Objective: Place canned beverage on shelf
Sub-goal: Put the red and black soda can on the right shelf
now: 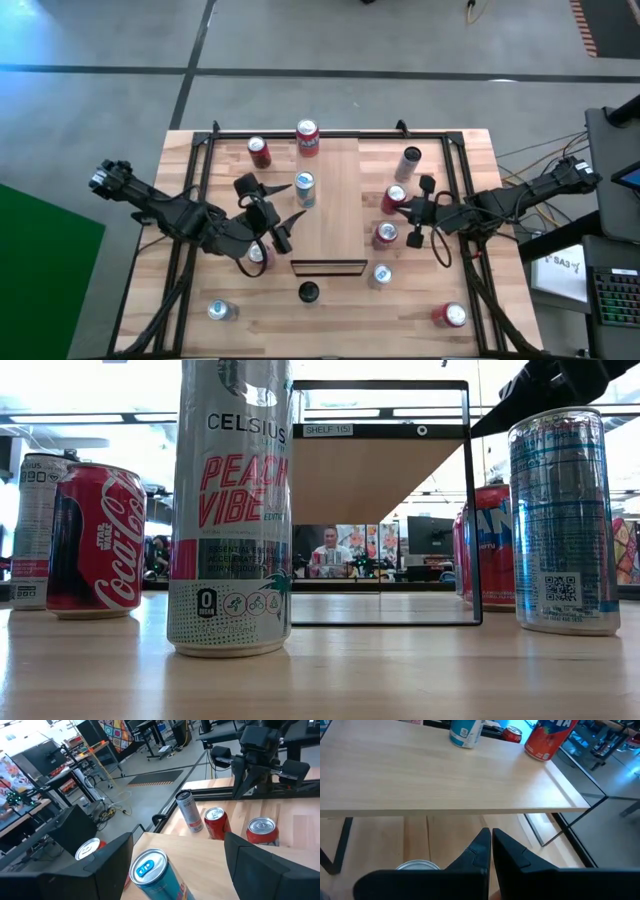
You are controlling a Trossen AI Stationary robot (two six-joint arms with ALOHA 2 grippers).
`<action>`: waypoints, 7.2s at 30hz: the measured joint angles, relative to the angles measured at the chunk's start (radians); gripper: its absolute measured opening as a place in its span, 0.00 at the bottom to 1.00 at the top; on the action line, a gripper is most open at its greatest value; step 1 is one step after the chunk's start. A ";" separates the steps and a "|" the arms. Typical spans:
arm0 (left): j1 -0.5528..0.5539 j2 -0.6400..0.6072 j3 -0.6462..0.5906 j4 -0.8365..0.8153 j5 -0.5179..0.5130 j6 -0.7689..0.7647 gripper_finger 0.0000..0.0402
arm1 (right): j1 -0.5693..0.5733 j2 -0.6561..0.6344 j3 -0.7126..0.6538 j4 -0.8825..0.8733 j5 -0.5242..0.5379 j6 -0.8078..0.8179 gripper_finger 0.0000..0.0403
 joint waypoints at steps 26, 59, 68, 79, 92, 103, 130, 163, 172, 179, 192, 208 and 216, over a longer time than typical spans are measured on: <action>0.031 0.000 -0.002 0.038 0.000 0.140 0.70 | -0.106 0.002 0.012 0.011 0.059 0.072 0.02; 0.031 -0.002 -0.014 0.002 0.001 0.123 0.70 | -0.230 0.002 0.012 0.025 0.079 0.224 0.58; 0.032 -0.010 -0.014 0.003 0.001 0.141 0.70 | -0.229 -0.006 0.012 0.036 0.008 0.173 0.78; 0.032 -0.022 -0.014 -0.009 0.001 0.147 0.70 | -0.229 -0.006 0.012 0.038 0.005 0.129 0.81; 0.032 -0.051 -0.018 -0.059 0.000 0.146 0.70 | -0.297 0.051 0.032 -0.073 -0.178 0.310 0.81; 0.034 -0.064 -0.073 -0.058 0.003 0.100 0.70 | -0.327 0.139 0.139 -0.314 -0.210 0.275 0.81; 0.041 -0.184 -0.212 -0.035 -0.057 0.021 0.70 | -0.433 0.160 0.125 -0.347 -0.287 0.096 0.81; 0.041 -0.186 -0.225 -0.036 -0.057 0.024 0.70 | -0.496 0.333 0.125 -0.320 -0.367 0.158 0.81; 0.041 -0.186 -0.225 -0.036 -0.057 0.024 0.70 | -0.498 0.328 0.125 -0.321 -0.367 0.167 0.74; 0.041 -0.186 -0.225 -0.036 -0.056 0.024 0.70 | -0.498 0.322 0.125 -0.323 -0.365 0.179 0.70; 0.041 -0.186 -0.225 -0.036 -0.056 0.009 0.70 | -0.498 0.310 0.279 -0.448 -0.367 0.158 0.70; 0.041 -0.186 -0.225 -0.036 -0.056 0.016 0.70 | -0.494 0.367 0.697 -0.666 -0.456 0.094 0.70; 0.041 -0.186 -0.227 -0.036 -0.056 0.013 0.70 | -0.435 0.512 0.900 -0.758 -0.501 0.035 0.70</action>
